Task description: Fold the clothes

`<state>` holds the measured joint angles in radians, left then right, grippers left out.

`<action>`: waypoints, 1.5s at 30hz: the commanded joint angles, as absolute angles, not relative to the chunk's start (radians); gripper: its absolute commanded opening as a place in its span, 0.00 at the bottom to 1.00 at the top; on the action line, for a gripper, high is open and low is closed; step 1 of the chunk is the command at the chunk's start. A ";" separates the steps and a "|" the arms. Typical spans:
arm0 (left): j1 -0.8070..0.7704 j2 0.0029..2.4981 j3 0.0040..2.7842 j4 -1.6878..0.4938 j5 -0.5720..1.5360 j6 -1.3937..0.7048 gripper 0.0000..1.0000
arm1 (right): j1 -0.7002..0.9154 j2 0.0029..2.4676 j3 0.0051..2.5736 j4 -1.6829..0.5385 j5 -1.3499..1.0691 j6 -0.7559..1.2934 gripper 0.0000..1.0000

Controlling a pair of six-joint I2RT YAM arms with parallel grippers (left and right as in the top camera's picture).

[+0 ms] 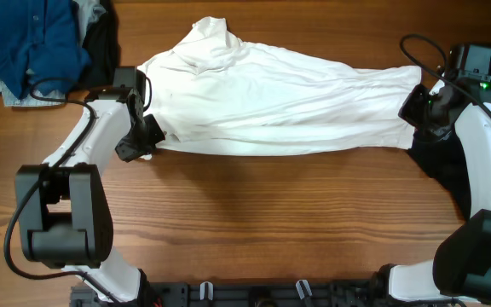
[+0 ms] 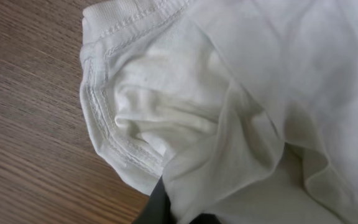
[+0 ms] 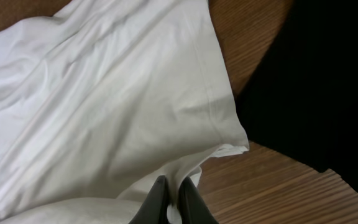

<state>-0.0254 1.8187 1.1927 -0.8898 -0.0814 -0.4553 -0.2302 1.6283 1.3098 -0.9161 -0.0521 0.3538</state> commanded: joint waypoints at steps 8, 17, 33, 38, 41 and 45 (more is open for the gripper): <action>-0.027 1.637 1.220 -0.954 -0.054 -0.324 0.51 | -0.233 1.666 1.316 -0.895 -0.068 0.340 0.04; -0.093 1.626 1.214 -0.900 0.112 -0.128 0.82 | -0.233 1.666 1.316 -0.892 -0.072 0.345 0.04; -0.188 1.822 1.214 -0.789 0.118 -0.177 0.56 | -0.233 1.666 1.316 -0.887 -0.072 0.347 0.04; -0.188 1.822 1.214 -0.782 0.119 -0.197 0.35 | -0.233 1.666 1.316 -0.887 -0.072 0.347 0.04; -0.188 1.822 1.209 -0.781 0.119 -0.198 0.33 | -0.233 1.666 1.316 -0.888 -0.072 0.347 0.04; -0.188 1.830 1.180 -0.781 0.119 -0.198 0.37 | -0.233 1.666 1.316 -0.890 -0.072 0.347 0.04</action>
<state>-0.1879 1.8194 1.2049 -0.7837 0.1070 -0.1917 -0.2302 1.6554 1.3098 -0.8921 -0.0597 0.3542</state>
